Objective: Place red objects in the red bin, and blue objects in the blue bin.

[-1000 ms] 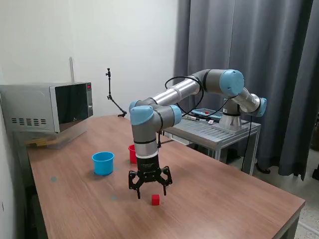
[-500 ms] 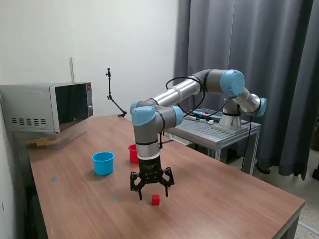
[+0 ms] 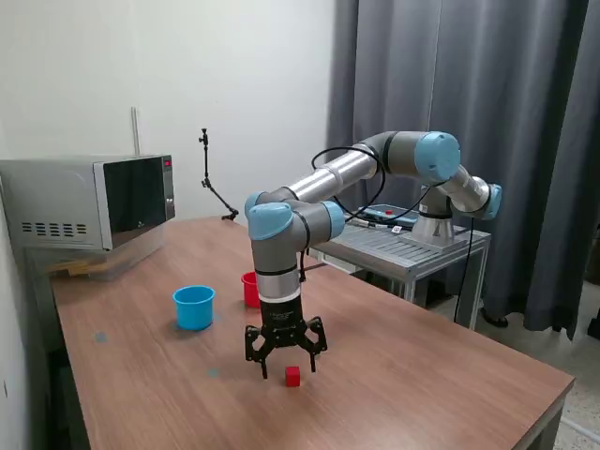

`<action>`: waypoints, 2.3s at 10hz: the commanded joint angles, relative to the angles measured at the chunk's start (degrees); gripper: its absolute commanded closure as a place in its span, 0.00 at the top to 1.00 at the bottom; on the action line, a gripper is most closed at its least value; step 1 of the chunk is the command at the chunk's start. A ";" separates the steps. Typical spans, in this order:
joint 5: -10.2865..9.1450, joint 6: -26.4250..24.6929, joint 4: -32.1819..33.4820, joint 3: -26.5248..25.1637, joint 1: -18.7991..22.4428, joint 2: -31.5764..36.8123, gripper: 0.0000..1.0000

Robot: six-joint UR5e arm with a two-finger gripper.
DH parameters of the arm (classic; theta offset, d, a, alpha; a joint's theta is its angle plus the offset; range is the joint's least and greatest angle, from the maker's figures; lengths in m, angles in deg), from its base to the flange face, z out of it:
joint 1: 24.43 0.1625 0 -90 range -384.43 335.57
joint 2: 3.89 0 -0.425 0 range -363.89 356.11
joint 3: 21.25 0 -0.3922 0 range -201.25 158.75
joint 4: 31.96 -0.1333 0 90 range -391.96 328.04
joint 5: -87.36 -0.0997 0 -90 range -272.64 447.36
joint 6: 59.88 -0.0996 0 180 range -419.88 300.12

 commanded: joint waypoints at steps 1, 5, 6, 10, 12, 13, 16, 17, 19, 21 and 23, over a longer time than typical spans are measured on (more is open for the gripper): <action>-0.01 0.00 0.16 -0.04 0.02 -0.01 0.00; -0.01 0.00 0.60 -0.04 0.02 -0.01 0.00; -0.01 0.00 0.60 -0.04 0.02 -0.01 0.00; 0.68 -0.69 0.51 -0.04 0.02 -0.01 0.00; 0.60 -5.76 0.60 0.05 0.02 0.95 0.00; 0.78 -8.15 0.51 -0.21 -0.24 2.35 0.00; 0.87 -13.52 0.16 -3.55 -1.91 9.90 0.00; 1.47 -16.14 0.07 -4.34 -2.61 12.18 0.00; 2.36 -22.64 -0.11 -8.37 -3.41 17.72 0.00; 2.36 -31.42 -2.21 -13.46 -7.34 21.78 0.00; 2.36 -34.53 -5.88 -17.95 -10.95 24.50 0.00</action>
